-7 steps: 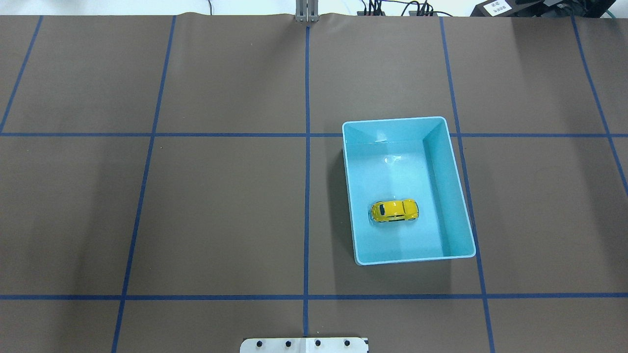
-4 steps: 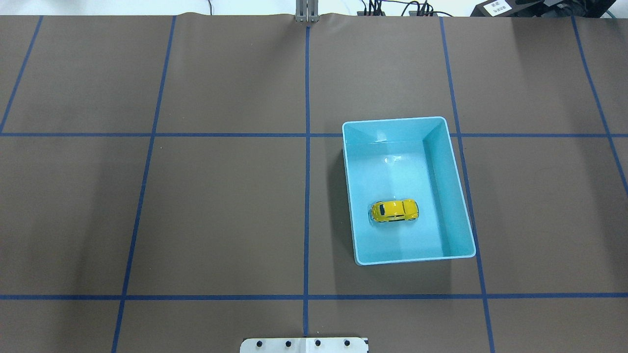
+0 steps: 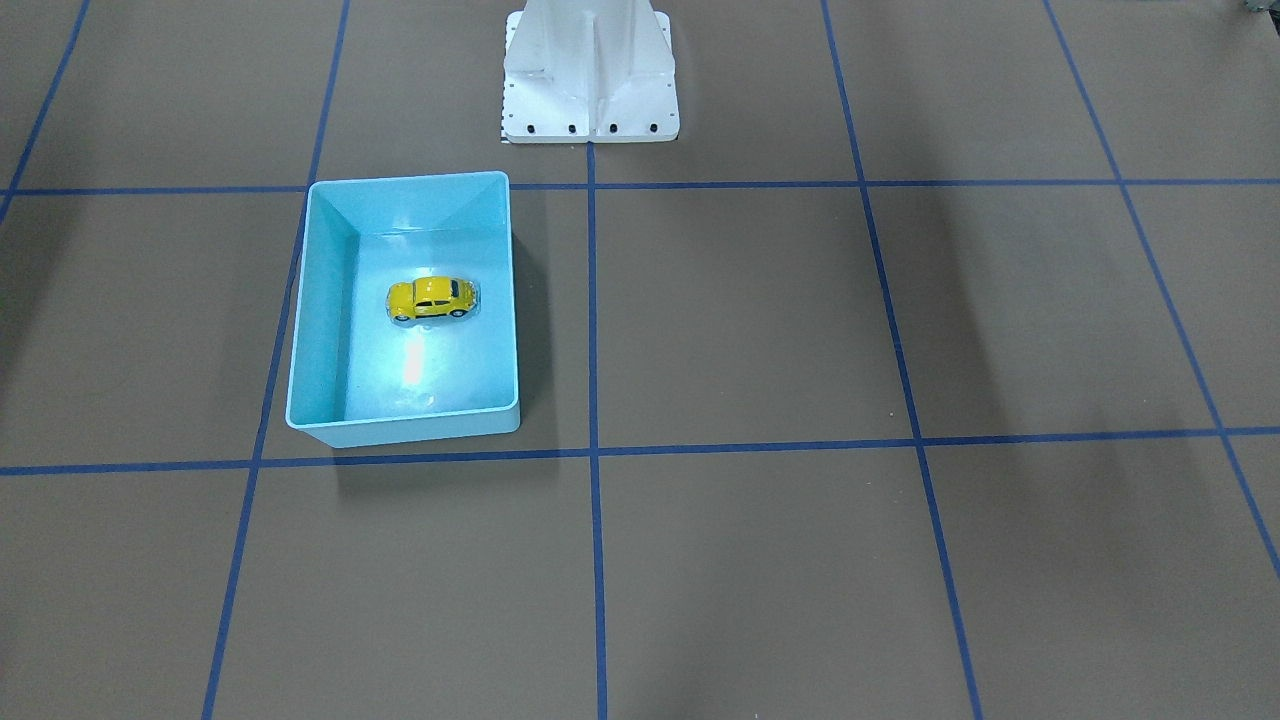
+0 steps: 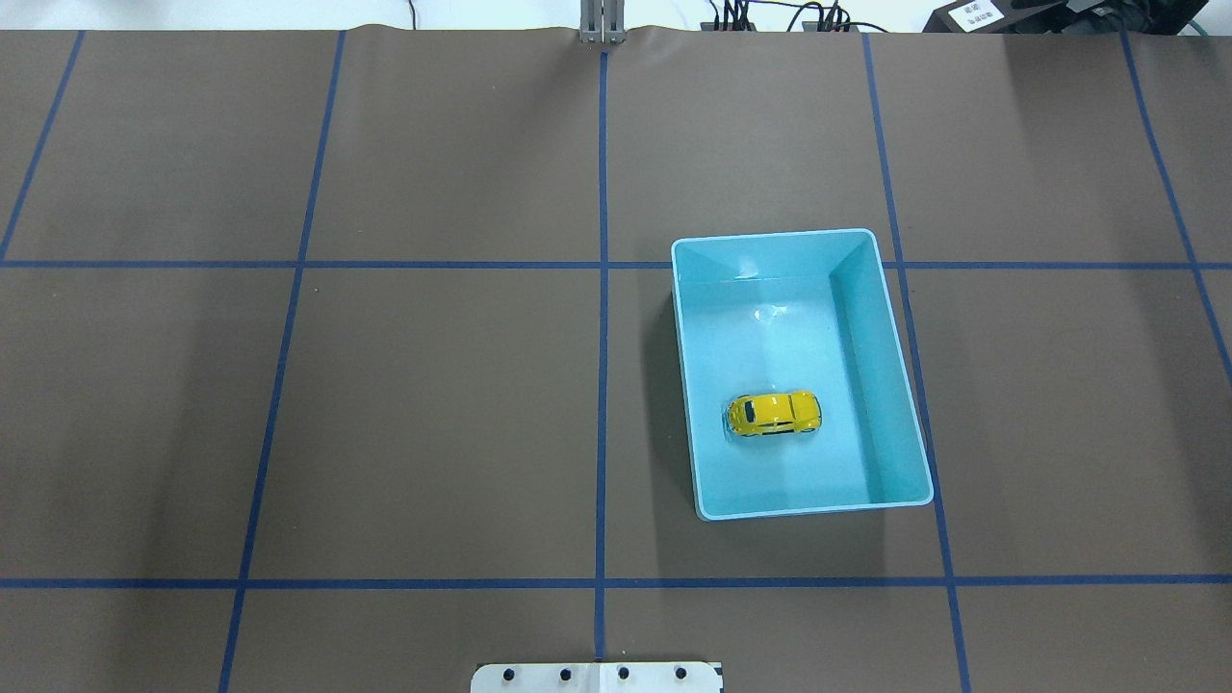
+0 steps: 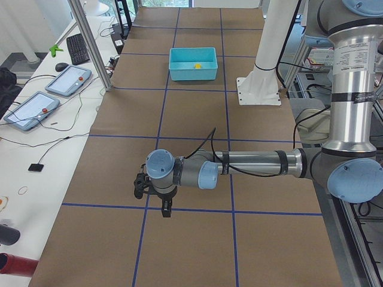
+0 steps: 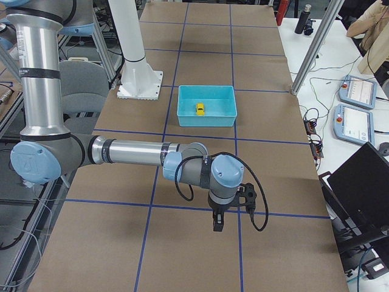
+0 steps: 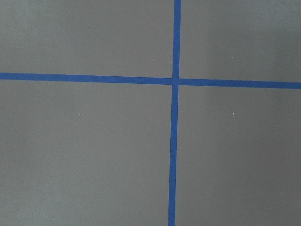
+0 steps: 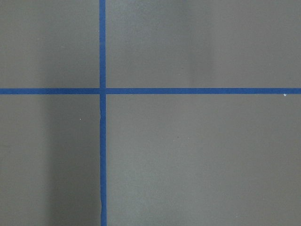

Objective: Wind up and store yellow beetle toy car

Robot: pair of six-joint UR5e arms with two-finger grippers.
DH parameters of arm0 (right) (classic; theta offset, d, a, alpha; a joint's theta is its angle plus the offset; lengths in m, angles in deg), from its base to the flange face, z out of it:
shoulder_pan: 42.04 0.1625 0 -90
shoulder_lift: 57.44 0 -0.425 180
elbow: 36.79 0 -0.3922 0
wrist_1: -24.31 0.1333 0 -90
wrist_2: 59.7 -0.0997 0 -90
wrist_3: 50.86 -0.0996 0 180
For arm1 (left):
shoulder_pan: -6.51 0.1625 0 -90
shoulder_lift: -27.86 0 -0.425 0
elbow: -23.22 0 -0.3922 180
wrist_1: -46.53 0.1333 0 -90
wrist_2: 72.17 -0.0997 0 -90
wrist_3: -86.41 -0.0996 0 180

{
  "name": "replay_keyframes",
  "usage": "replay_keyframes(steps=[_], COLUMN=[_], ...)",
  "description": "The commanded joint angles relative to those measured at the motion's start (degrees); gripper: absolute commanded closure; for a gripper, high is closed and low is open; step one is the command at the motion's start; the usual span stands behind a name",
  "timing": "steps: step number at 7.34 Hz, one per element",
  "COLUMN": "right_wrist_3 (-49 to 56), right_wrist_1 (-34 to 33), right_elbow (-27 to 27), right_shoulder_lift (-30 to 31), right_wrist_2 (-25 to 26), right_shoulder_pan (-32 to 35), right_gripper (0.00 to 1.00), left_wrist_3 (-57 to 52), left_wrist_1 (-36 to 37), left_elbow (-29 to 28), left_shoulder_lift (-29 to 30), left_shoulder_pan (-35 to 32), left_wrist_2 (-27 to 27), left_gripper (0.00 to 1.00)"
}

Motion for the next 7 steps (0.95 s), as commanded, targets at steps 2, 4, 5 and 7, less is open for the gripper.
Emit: replay_keyframes(steps=[2,4,5,7], right_wrist_3=[0.0,0.0,0.0,0.0], right_wrist_1=[0.2,0.2,0.2,0.2], right_elbow=[0.0,0.1,-0.1,-0.1], right_shoulder_lift=[0.2,-0.2,-0.2,-0.2], right_wrist_2=[-0.4,-0.5,-0.4,-0.5], right_shoulder_pan=[0.0,-0.1,-0.1,-0.1], right_gripper=[0.0,0.0,0.0,0.0], left_wrist_3=[0.1,0.6,0.5,0.5], left_wrist_1=[-0.1,0.1,0.0,-0.1], left_elbow=[-0.2,0.4,0.2,-0.3], left_shoulder_lift=[0.3,0.4,0.5,0.5], left_shoulder_pan=[0.0,0.0,0.0,0.0], left_wrist_2=[0.1,0.0,0.1,0.2], left_gripper=[0.0,0.0,0.0,0.0])
